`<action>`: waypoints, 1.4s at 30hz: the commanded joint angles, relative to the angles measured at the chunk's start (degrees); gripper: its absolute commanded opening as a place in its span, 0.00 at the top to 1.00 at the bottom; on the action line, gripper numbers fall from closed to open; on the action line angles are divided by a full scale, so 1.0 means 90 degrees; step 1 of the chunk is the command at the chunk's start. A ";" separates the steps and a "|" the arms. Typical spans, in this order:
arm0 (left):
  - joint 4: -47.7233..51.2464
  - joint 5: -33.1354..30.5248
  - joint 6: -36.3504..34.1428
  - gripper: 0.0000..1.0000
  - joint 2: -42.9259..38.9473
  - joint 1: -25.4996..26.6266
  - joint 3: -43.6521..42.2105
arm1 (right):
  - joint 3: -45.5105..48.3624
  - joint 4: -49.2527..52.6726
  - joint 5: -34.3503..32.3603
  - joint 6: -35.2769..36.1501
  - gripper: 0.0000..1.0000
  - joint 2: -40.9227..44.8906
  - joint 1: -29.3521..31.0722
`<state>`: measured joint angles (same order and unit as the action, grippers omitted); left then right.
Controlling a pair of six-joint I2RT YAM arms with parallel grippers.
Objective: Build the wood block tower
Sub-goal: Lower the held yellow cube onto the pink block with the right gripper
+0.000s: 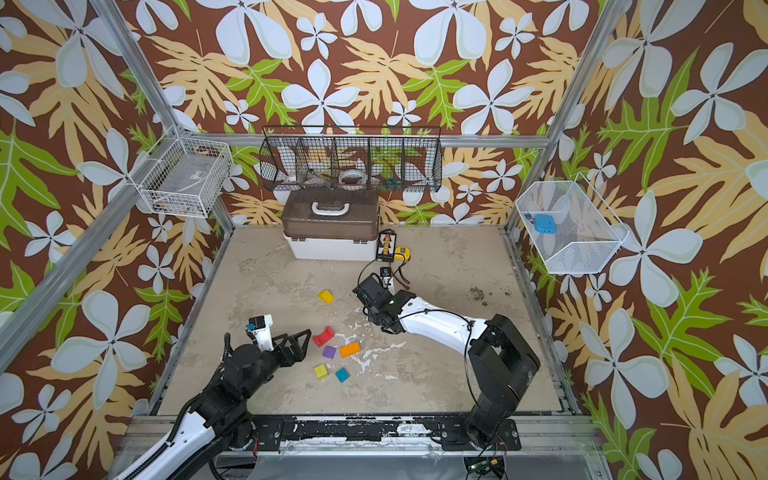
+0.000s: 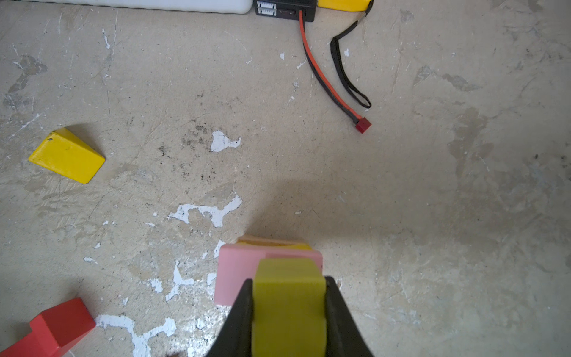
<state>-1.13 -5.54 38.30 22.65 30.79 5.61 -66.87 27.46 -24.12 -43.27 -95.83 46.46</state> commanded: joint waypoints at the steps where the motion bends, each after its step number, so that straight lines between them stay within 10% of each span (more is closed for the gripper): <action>1: -0.0207 0.0016 -0.0042 0.00 0.0008 -0.0003 0.0011 | -0.0030 0.0107 -0.0190 -0.0084 0.83 -0.0006 0.0000; 42: -0.0244 0.0057 -0.0018 0.00 0.0081 -0.0002 0.0002 | 0.0018 0.0055 -0.0181 -0.0333 0.66 -0.0048 -0.0004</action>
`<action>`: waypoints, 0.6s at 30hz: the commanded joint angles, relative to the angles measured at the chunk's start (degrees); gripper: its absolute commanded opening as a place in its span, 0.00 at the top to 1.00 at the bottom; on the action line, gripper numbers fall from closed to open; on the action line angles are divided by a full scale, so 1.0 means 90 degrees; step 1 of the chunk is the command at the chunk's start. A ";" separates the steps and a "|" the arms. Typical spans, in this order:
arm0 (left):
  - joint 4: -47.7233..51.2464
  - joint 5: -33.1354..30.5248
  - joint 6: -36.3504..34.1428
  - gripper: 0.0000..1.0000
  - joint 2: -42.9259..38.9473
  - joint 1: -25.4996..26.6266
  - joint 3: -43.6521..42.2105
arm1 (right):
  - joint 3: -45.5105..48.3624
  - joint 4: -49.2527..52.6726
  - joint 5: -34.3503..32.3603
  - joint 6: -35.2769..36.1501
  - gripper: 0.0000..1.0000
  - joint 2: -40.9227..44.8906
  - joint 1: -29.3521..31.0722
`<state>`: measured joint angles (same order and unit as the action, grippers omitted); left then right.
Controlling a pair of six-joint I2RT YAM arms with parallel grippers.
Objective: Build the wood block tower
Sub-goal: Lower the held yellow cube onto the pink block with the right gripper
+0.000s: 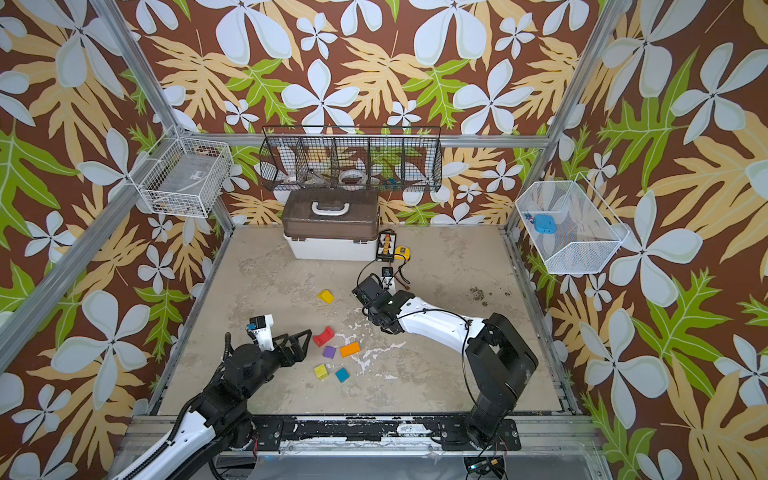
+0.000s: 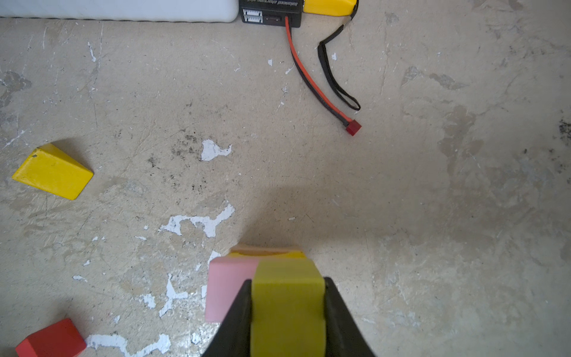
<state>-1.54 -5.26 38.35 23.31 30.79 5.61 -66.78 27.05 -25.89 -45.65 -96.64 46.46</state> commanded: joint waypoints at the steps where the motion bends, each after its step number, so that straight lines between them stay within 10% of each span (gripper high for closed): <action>1: -0.0198 0.0027 -0.0022 0.00 0.0008 -0.0001 -0.0006 | 0.0011 0.0109 0.0015 -0.0083 0.66 0.0044 -0.0003; 18: -0.0219 0.0044 -0.0018 0.00 0.0047 -0.0003 0.0002 | -0.0058 0.0117 0.0030 -0.0082 0.48 0.0091 0.0000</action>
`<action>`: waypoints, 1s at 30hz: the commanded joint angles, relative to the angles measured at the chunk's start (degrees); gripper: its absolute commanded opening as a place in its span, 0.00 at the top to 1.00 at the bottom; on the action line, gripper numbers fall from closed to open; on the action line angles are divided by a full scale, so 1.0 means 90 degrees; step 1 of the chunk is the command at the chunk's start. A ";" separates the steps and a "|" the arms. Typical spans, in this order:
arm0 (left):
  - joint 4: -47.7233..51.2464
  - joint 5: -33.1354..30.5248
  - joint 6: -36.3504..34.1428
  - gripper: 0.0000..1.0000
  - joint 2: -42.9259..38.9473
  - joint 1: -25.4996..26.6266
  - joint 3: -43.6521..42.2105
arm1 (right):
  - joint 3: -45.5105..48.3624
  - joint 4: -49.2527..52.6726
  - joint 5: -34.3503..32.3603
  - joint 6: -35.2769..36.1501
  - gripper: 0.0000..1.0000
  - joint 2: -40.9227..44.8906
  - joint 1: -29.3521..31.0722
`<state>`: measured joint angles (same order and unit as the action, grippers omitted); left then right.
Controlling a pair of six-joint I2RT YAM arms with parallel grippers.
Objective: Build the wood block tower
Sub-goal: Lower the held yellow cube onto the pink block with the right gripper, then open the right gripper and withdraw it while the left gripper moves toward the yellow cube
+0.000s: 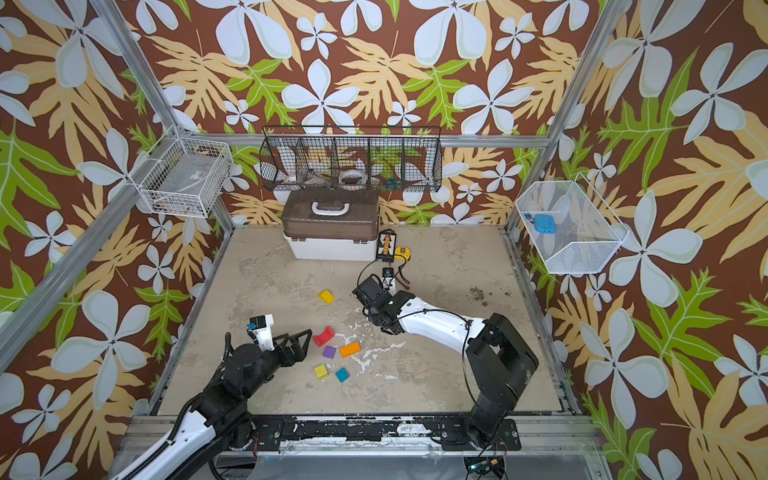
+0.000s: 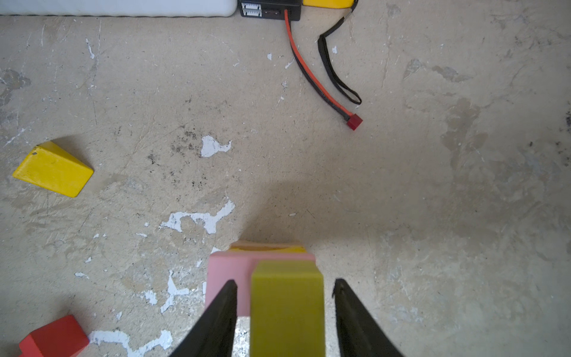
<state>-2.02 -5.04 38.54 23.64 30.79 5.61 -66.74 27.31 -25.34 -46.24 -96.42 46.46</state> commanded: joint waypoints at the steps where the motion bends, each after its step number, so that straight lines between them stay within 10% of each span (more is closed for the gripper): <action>1: -0.0167 0.0022 -0.0031 0.00 0.0010 -0.0003 0.0000 | -0.0083 0.0100 -0.0048 -0.0008 0.46 0.0094 -0.0003; 15: 0.0941 -0.1072 0.0603 0.00 -0.0119 -0.0003 0.0483 | 0.1062 -0.0734 -0.0459 0.0630 0.26 0.2322 -0.0003; 30: 0.1081 0.0928 0.0403 0.09 0.0405 0.0027 0.0453 | 0.3519 -0.2790 -0.0885 0.1935 0.00 0.5415 -0.0703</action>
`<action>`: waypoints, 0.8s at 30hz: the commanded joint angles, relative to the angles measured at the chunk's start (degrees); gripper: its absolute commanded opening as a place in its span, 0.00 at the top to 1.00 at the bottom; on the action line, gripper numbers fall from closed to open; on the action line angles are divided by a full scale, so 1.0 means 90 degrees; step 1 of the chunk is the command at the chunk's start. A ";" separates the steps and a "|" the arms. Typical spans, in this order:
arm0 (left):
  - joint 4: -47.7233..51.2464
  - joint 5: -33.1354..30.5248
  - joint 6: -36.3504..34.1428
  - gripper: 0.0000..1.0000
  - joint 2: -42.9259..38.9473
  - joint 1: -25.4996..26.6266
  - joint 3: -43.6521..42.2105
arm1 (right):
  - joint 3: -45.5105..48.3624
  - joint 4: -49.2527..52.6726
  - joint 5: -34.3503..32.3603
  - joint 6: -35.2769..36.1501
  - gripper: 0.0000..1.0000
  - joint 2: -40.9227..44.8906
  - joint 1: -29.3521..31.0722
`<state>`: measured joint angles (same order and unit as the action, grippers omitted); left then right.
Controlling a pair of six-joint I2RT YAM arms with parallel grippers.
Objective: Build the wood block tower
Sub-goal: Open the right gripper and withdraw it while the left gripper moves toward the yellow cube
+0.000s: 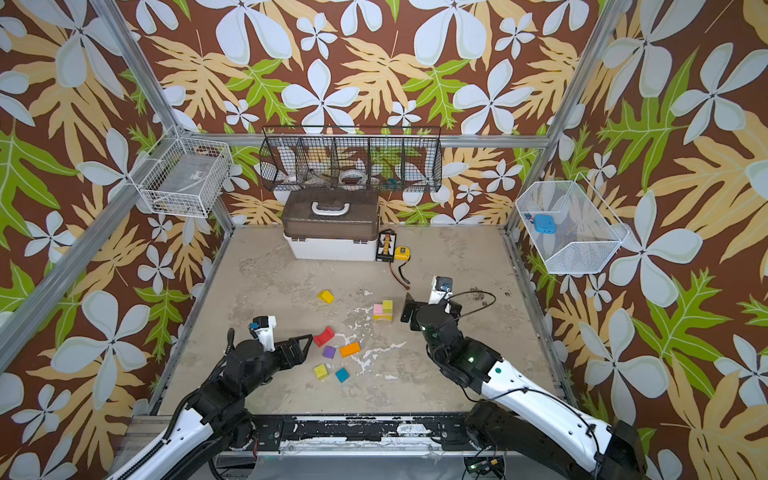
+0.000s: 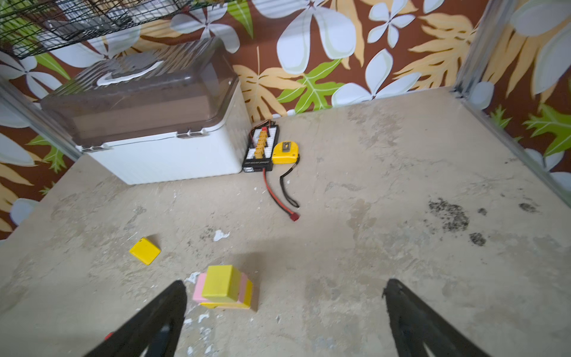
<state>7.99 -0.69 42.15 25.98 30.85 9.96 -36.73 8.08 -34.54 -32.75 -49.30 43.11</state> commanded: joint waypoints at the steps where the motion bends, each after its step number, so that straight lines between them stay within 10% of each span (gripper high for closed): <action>1: -0.0075 0.0526 -0.0031 0.10 0.0192 0.0036 -0.0067 | 0.0335 -0.0771 0.0451 0.0505 0.00 0.0232 -0.0602; 6: -0.0151 0.0766 -0.0030 0.11 0.0238 0.0165 -0.0278 | 0.0809 -0.1299 0.2016 0.0546 0.04 -0.0091 -0.2353; 11: -0.0172 0.1051 0.0059 0.15 0.0138 0.0363 -0.0412 | 0.1340 -0.1985 0.1971 0.0497 0.07 -0.0713 -0.3272; 24: -0.0398 0.1020 0.0396 0.14 0.0249 0.0876 -0.0726 | 0.1392 -0.2920 0.1531 0.0260 0.11 -0.1886 -0.3443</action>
<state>6.00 8.25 44.91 28.49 38.41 3.57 -23.53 -15.77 -19.46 -29.76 -65.49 12.05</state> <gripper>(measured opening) 0.857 0.891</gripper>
